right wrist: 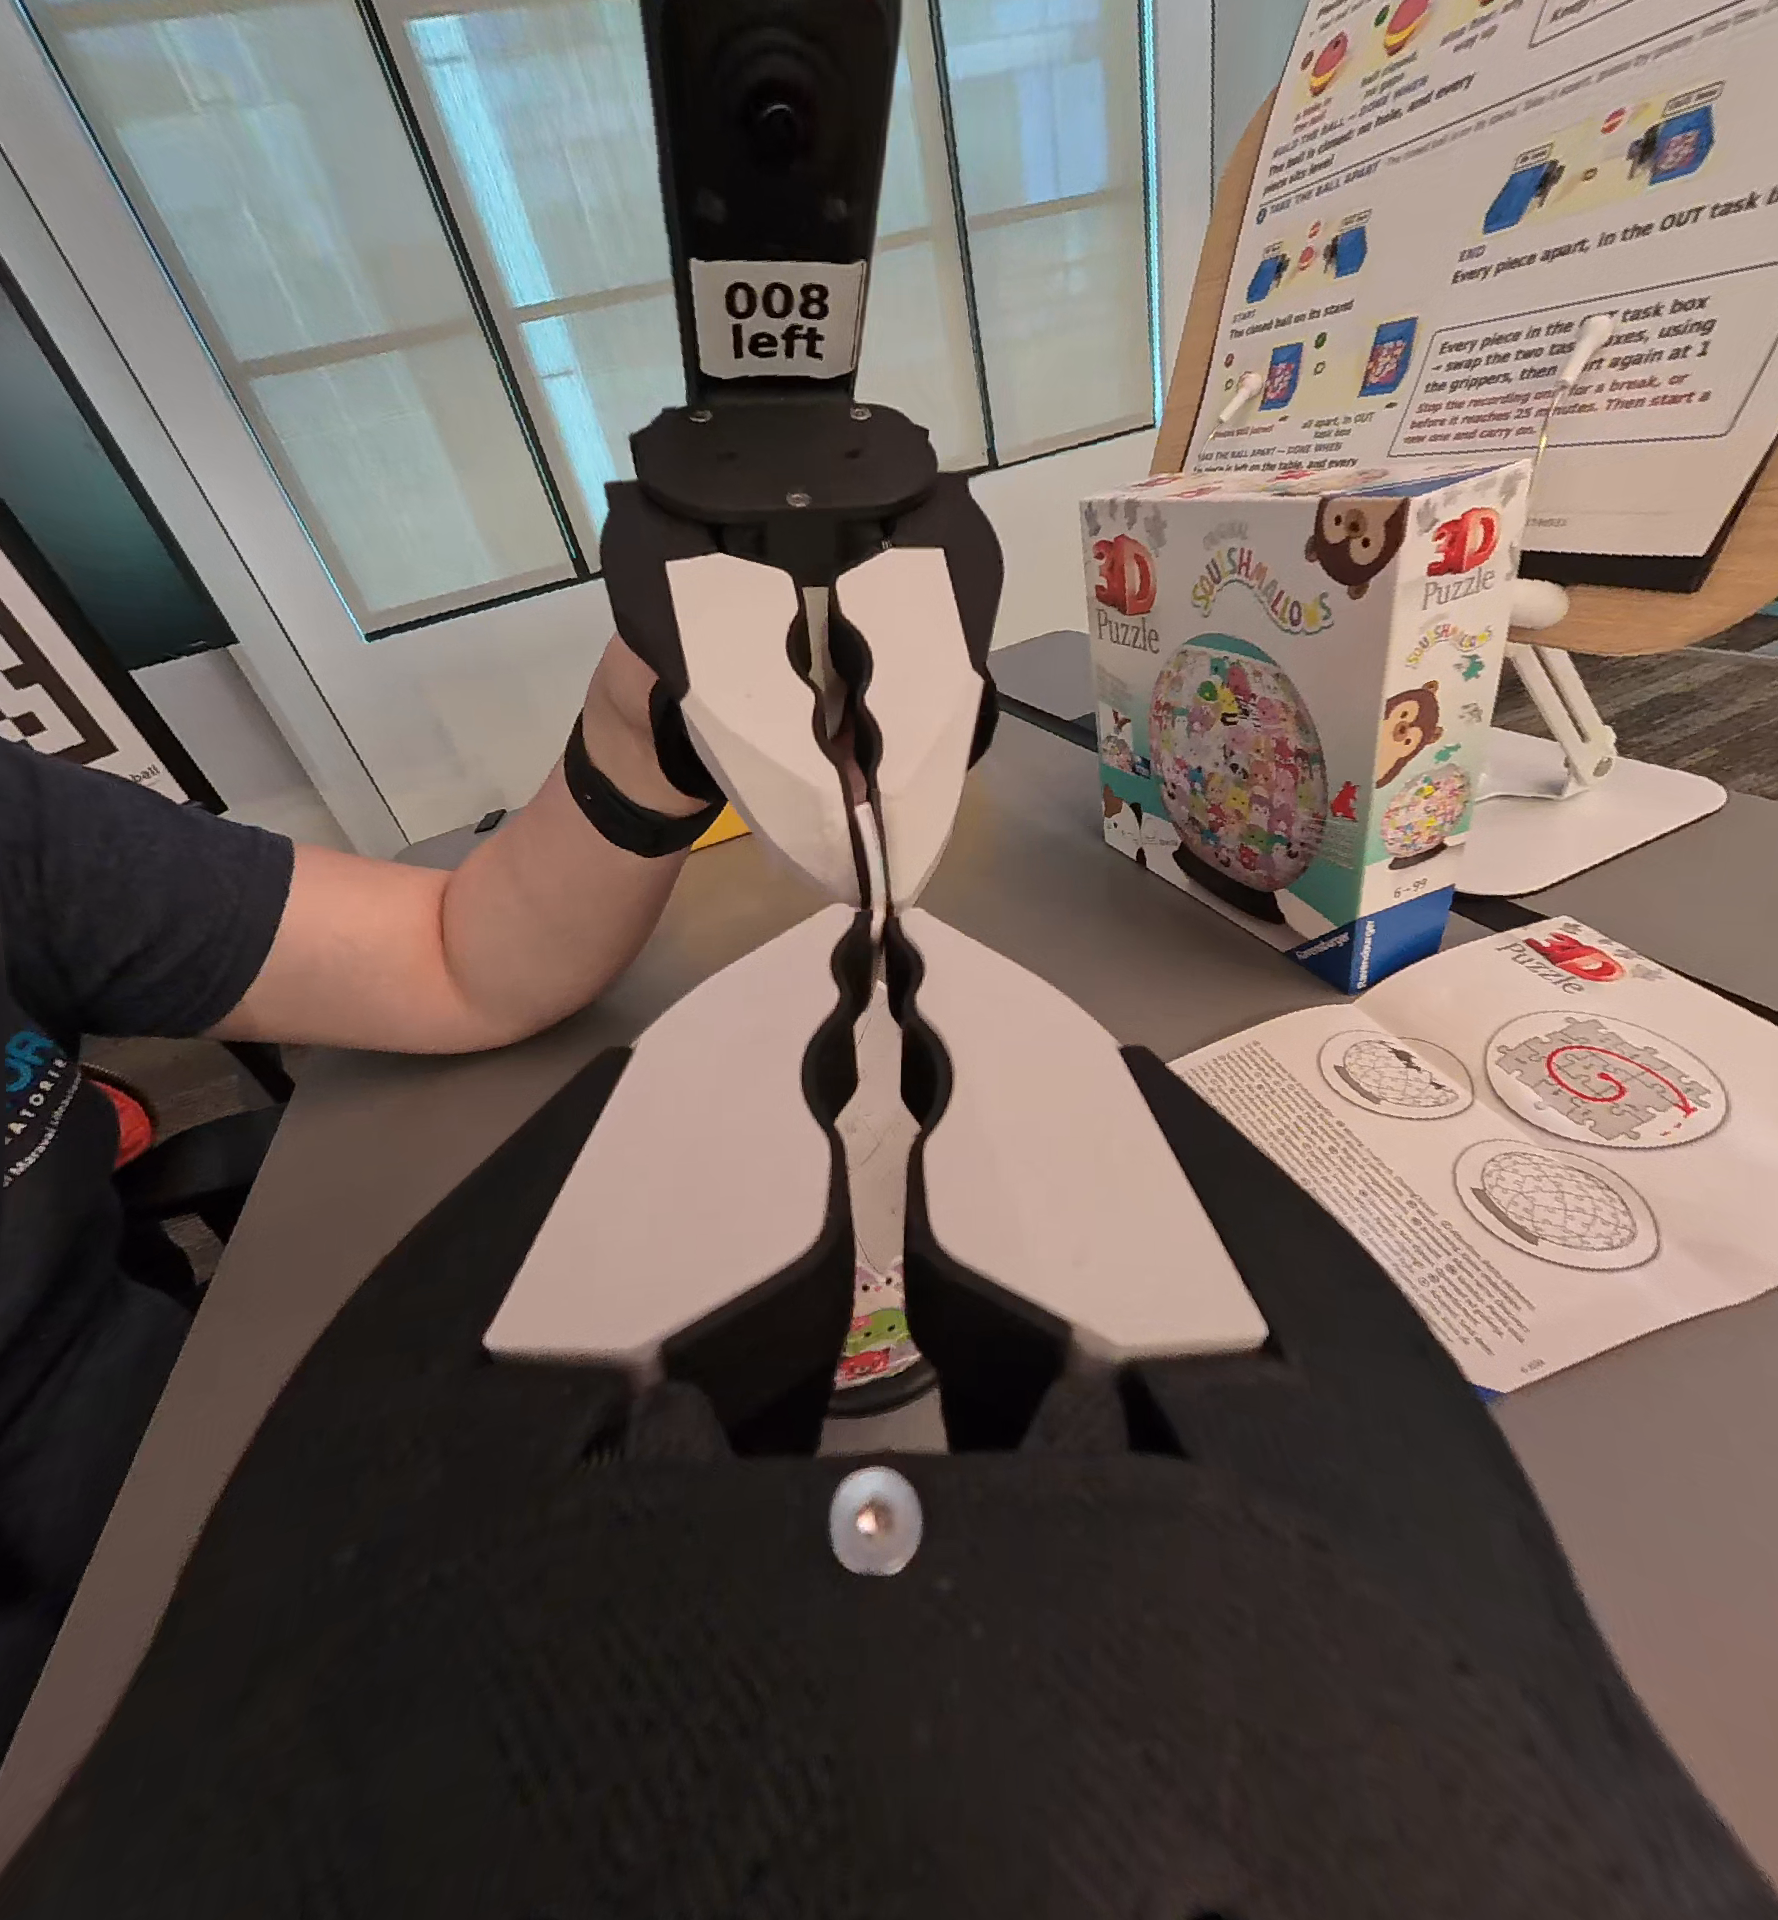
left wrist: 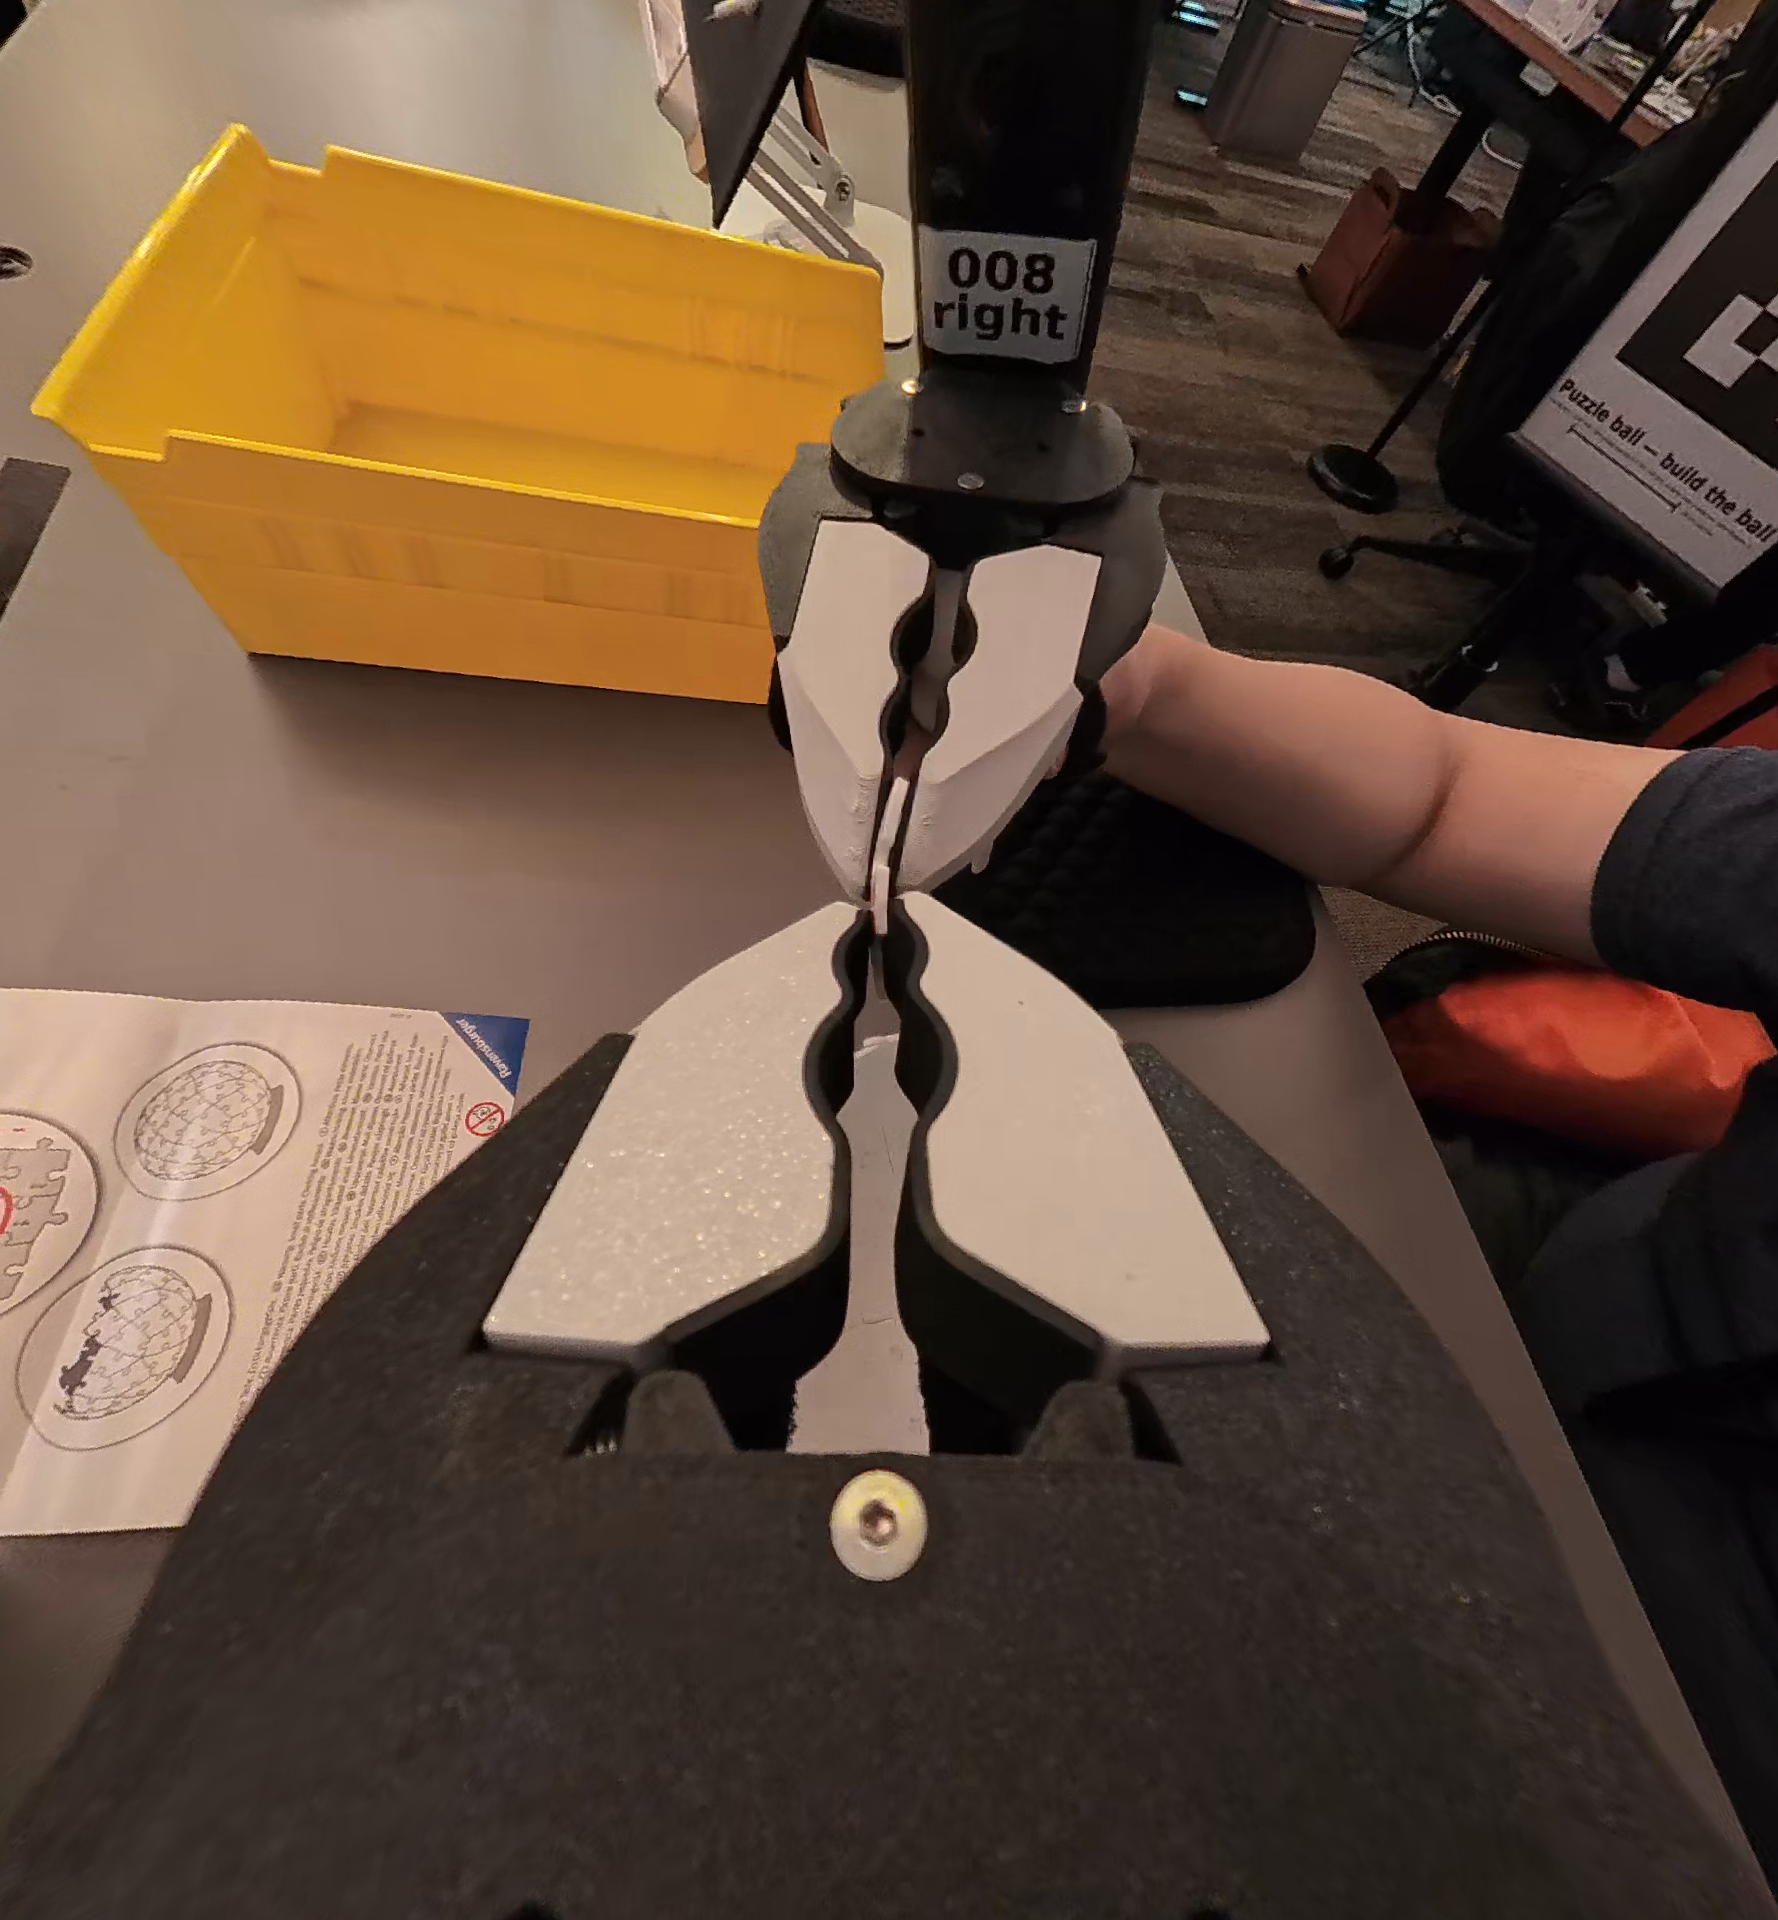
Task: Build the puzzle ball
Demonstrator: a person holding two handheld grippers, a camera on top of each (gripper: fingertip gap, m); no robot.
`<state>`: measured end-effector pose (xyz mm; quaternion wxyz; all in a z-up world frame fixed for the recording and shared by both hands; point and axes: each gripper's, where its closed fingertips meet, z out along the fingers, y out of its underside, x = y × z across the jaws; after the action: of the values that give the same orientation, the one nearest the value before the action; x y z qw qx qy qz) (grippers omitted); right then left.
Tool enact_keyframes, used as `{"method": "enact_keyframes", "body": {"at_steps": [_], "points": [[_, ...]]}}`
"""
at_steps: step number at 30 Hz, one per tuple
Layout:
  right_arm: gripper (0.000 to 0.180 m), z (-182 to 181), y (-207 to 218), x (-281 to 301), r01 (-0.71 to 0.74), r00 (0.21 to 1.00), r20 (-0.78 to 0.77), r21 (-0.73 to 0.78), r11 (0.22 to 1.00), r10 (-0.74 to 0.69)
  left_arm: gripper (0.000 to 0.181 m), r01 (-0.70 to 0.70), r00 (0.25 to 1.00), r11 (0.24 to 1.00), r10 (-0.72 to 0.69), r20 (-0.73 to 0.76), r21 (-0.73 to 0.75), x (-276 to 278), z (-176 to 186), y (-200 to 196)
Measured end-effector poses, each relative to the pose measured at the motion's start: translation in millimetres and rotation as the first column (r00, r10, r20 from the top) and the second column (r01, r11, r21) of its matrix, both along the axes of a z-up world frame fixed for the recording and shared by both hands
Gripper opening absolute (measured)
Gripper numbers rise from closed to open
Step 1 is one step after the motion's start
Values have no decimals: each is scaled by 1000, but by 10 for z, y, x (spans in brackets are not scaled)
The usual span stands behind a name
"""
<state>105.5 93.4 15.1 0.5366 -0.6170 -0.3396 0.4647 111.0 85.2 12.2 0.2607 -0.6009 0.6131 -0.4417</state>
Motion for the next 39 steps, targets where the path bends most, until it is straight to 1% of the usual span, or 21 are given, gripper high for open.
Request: {"method": "enact_keyframes", "body": {"at_steps": [3,4,6,8,9,10,12,14,17,20,25,31,36,39], "points": [[3,-25,-4,13,5,999,36,-19,1000,-4,5,12,999,1000,-13,-46,-20,-45,-50,-1],[3,-47,-3,31,9,998,62,-19,1000,-7,12,-9,999,1000,9,-54,2,-67,-48,53],[3,-156,15,87,32,986,166,-7,999,-30,23,-74,997,995,76,-26,70,-131,27,203],[3,-245,28,121,54,965,254,23,998,-58,36,-78,996,992,82,-40,95,-237,48,237],[3,-301,15,110,50,951,303,17,999,-53,46,-59,994,994,67,-82,98,-298,-4,216],[3,-347,7,93,54,934,353,30,998,-61,50,-34,989,994,47,-137,102,-356,-80,193],[3,-457,5,59,70,874,477,75,995,-97,51,-2,981,991,27,-193,131,-397,-190,186],[3,-559,-11,13,66,807,577,119,991,-123,50,6,985,989,19,-173,146,-340,-196,190],[3,-640,-19,-76,65,742,655,144,988,-144,51,43,990,989,-23,-142,140,-281,-187,149],[3,-670,6,-136,73,704,693,149,986,-157,53,52,988,980,-22,-153,194,-282,-239,188],[3,-767,77,-133,115,637,746,156,981,-193,58,79,987,978,-50,-153,192,-279,-283,174],[3,-745,118,-153,163,635,742,144,976,-216,67,115,981,967,-75,-177,229,-278,-394,183],[3,-770,132,-140,179,613,758,142,974,-223,70,130,978,941,-70,-196,313,-307,-446,223],[3,-788,138,-137,180,595,771,146,973,-226,69,135,980,934,-77,-184,330,-290,-440,213]]}}
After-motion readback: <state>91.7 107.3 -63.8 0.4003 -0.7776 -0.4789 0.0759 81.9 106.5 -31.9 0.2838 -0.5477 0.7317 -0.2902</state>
